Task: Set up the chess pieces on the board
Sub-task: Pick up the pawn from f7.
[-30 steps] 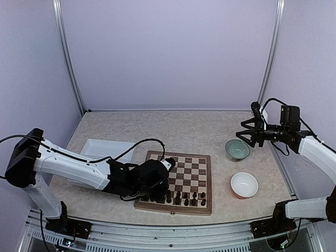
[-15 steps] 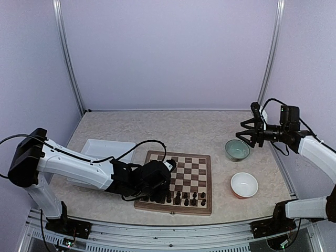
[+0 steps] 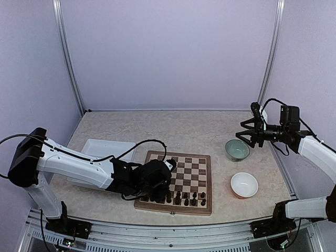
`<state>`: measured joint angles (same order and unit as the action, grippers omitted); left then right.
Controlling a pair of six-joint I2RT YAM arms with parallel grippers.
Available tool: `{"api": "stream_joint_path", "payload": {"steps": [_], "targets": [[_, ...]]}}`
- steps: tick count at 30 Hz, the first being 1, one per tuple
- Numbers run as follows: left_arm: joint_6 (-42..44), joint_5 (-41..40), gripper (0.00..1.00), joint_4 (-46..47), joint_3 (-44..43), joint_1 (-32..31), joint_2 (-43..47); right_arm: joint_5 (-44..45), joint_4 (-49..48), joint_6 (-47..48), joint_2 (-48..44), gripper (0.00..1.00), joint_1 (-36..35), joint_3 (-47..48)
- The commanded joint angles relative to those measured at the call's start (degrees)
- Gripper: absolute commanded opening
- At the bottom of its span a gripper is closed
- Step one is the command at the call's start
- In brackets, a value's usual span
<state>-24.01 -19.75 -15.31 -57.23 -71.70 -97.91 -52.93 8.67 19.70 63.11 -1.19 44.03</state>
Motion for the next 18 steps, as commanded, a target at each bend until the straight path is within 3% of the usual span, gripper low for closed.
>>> {"api": "stream_joint_path", "payload": {"steps": [1,18], "targets": [[-0.25,-0.29,0.17,-0.74,-2.12,0.24,-0.75,-1.13,-0.21,0.29,-0.01,0.73,0.66,-0.37],[-1.04,-0.24,0.17,-2.80,-2.18,0.24,-1.28,-1.15,-0.10,0.42,0.35,0.73,0.61,-0.40]]}}
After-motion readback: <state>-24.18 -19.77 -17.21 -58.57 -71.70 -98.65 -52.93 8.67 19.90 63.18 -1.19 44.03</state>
